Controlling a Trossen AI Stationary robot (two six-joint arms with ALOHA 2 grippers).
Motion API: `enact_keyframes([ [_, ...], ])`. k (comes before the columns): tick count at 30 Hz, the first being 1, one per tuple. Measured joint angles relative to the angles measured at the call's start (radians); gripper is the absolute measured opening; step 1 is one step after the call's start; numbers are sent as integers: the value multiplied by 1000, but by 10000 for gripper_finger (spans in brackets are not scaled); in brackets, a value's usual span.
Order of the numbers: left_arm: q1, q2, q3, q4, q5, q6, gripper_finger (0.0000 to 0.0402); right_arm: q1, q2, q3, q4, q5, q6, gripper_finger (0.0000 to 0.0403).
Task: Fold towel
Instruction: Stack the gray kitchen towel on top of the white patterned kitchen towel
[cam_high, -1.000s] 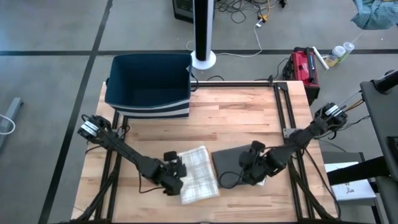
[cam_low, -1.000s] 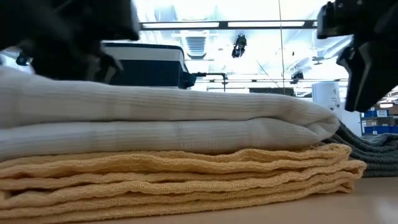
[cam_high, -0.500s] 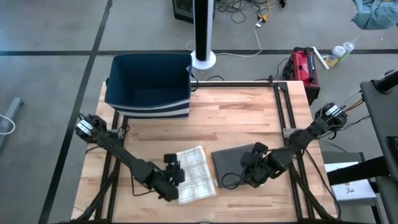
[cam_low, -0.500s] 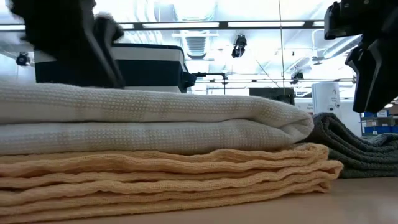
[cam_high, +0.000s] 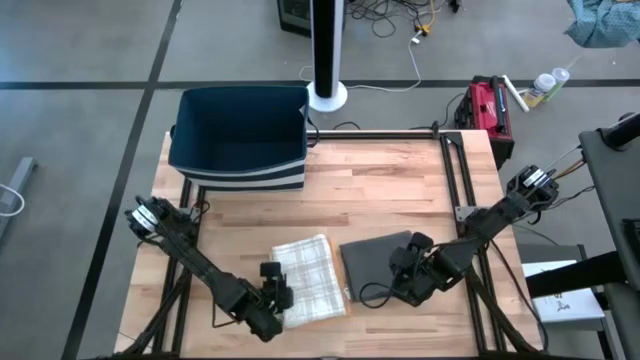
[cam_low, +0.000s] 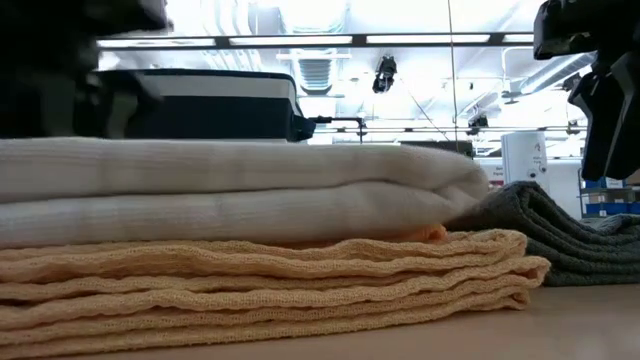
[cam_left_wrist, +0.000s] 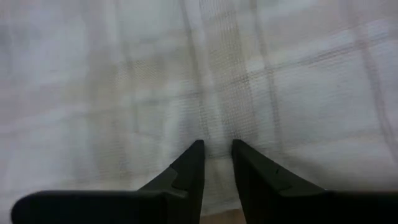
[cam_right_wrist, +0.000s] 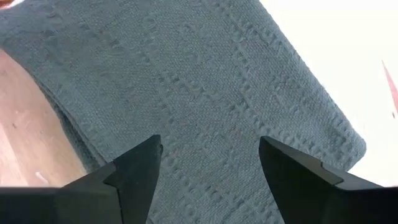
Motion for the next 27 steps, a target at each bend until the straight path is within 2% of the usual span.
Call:
enact_keyframes([
  [5,8,31,-12,24,51,-24,76,0,0,0,0,0,-17,273],
  [8,8,21,6,9,60,-14,76,-1,0,0,-9,0,26,281],
  [11,7,-10,53,-11,59,35,76,-1,-1,0,-91,0,90,289],
  [14,16,-46,116,-10,8,87,76,-1,-14,-3,-209,2,190,296],
  [16,34,-51,167,-10,-22,118,76,0,-47,-12,-246,0,238,300],
  [20,83,-34,260,18,-23,230,76,9,-156,-68,-213,-7,310,302],
  [27,205,52,361,99,40,490,76,22,-361,-291,-67,0,492,295],
])
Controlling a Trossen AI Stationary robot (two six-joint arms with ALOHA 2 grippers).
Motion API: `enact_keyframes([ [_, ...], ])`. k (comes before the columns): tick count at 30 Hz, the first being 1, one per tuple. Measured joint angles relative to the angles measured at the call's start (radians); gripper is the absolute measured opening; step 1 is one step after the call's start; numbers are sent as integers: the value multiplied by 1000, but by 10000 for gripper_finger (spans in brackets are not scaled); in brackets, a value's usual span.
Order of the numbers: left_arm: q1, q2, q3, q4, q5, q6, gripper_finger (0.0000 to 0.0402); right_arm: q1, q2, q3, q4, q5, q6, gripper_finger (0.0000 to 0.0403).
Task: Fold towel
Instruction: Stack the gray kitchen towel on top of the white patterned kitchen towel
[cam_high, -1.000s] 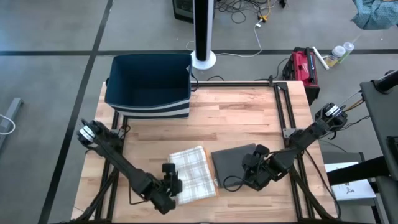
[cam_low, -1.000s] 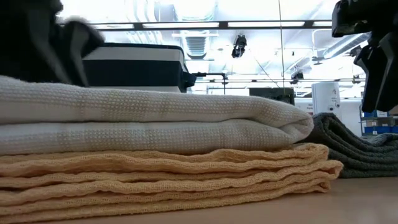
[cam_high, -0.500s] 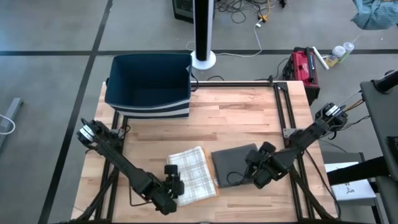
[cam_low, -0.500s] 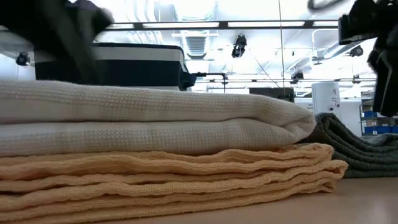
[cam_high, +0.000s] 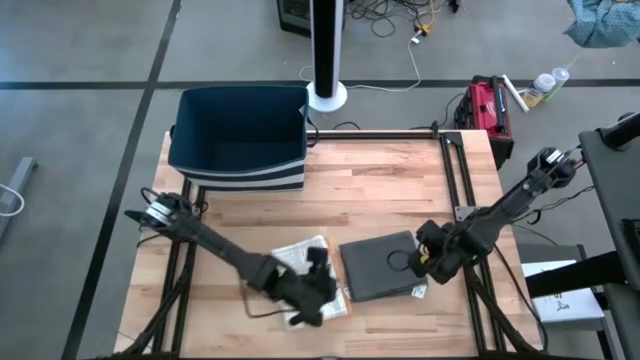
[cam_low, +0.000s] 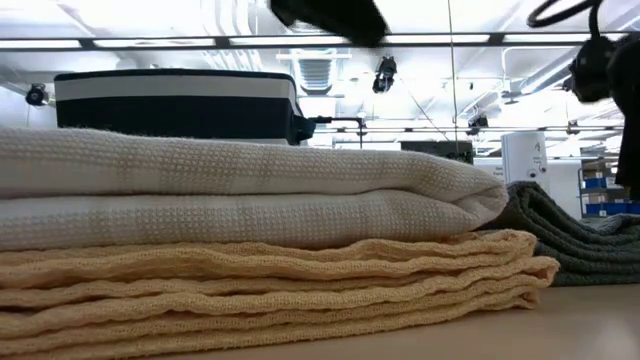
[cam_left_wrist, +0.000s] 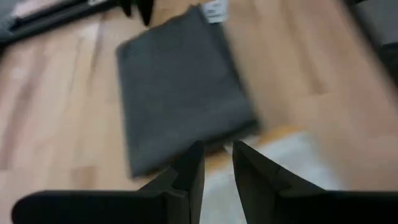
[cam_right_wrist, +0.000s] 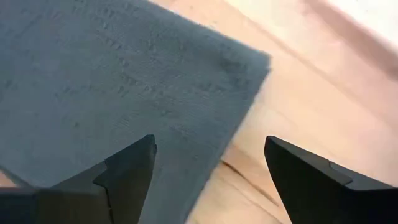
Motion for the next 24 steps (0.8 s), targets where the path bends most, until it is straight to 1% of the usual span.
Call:
enact_keyframes([
  [3,69,56,34,-5,-15,116,76,-1,-49,-87,118,0,3,291],
  [5,116,93,65,-8,-9,192,76,-1,-63,-122,174,0,-5,289],
  [7,155,122,95,-5,48,281,77,-1,-65,-140,178,0,-18,289],
  [9,187,156,127,-7,136,318,81,-1,-65,-146,179,0,-35,290],
  [12,227,229,193,-70,287,291,95,-1,-65,-147,180,0,-60,294],
  [15,253,303,303,-166,378,282,120,0,-65,-135,185,0,-85,299],
  [20,256,390,505,-366,382,345,180,0,-65,-105,191,0,-127,302],
  [24,255,438,573,-454,354,409,225,0,-65,-101,188,0,-144,298],
])
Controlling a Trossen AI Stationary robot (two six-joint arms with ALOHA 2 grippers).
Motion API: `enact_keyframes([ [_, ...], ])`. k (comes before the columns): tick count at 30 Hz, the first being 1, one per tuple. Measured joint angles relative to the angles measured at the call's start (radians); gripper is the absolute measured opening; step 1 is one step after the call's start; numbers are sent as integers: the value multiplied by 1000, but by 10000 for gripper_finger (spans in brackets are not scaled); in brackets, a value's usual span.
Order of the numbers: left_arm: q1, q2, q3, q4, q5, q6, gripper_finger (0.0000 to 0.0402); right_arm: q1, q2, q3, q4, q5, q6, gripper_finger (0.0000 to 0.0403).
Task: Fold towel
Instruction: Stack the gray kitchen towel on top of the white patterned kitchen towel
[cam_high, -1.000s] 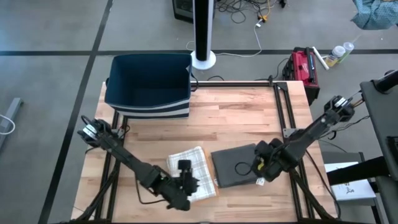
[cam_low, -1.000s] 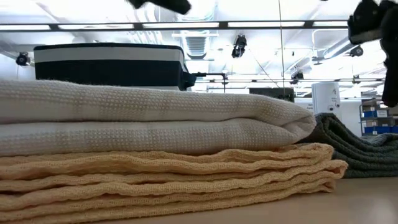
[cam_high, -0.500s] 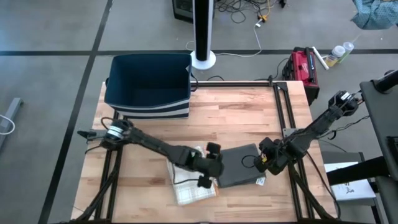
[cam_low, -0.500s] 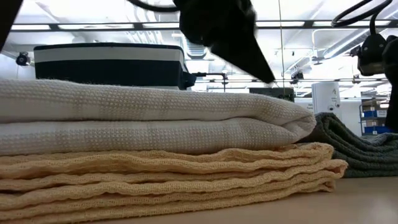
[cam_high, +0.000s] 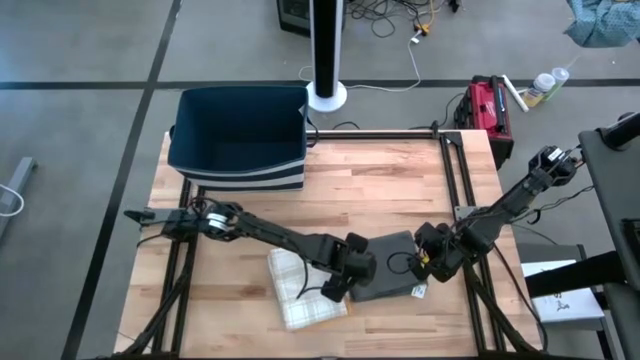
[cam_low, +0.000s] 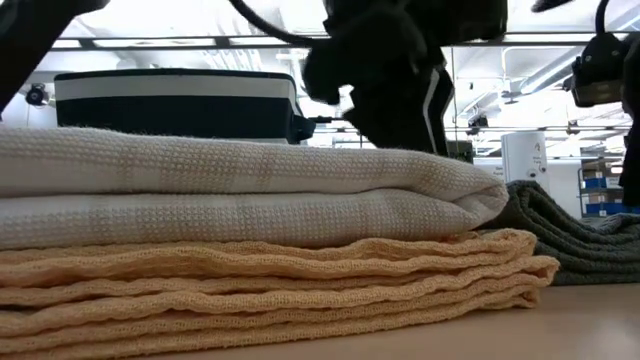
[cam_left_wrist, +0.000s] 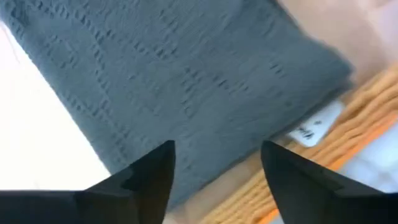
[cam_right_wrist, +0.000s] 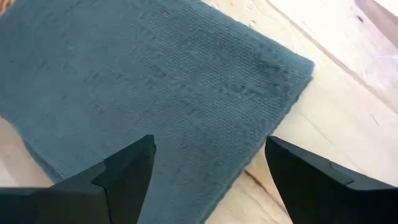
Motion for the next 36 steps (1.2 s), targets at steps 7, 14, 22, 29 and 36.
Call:
enact_keyframes([
  [7,11,14,-75,58,-13,51,262,0,0,-1,-115,-27,76,294],
  [14,-1,12,-159,111,-14,58,250,0,0,-1,-117,-27,87,302],
  [22,-9,7,-193,168,-62,57,235,0,0,-1,-113,-26,98,293],
  [29,-8,1,-241,242,-60,35,199,0,1,-30,-93,-26,166,280],
  [36,-9,2,-260,277,-59,28,137,-1,1,-86,28,-26,226,275],
])
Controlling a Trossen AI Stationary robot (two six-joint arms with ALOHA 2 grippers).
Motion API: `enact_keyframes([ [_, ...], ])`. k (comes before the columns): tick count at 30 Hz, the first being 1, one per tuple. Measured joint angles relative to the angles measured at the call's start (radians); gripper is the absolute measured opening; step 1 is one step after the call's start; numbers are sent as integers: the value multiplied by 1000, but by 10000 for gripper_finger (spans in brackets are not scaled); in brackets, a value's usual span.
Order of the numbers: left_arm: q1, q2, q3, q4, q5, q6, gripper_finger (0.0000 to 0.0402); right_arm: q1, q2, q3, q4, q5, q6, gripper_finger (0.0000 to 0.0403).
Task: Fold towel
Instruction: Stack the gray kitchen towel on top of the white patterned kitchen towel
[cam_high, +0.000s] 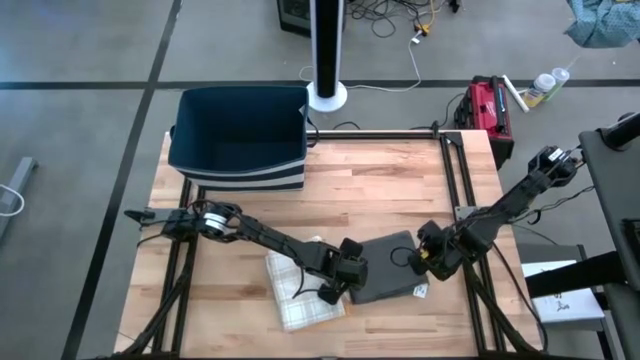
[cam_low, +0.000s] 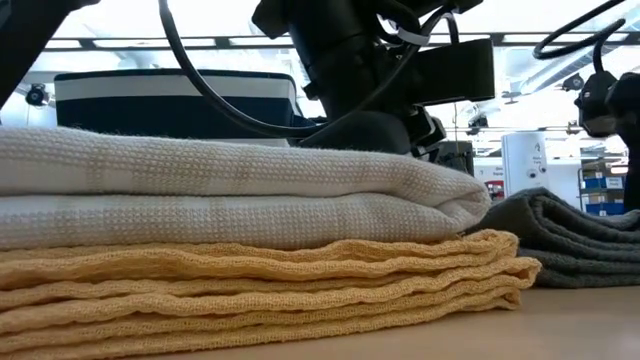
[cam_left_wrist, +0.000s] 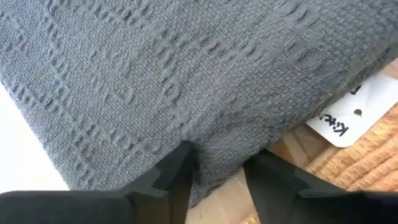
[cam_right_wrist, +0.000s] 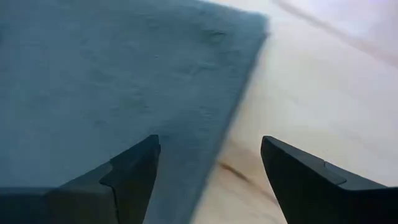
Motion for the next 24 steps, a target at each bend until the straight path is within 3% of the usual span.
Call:
enact_keyframes([
  [12,0,5,15,18,-1,-26,64,0,1,-78,210,-15,3,261],
  [24,-1,4,15,21,-1,-26,69,0,89,-73,236,-18,1,203],
])
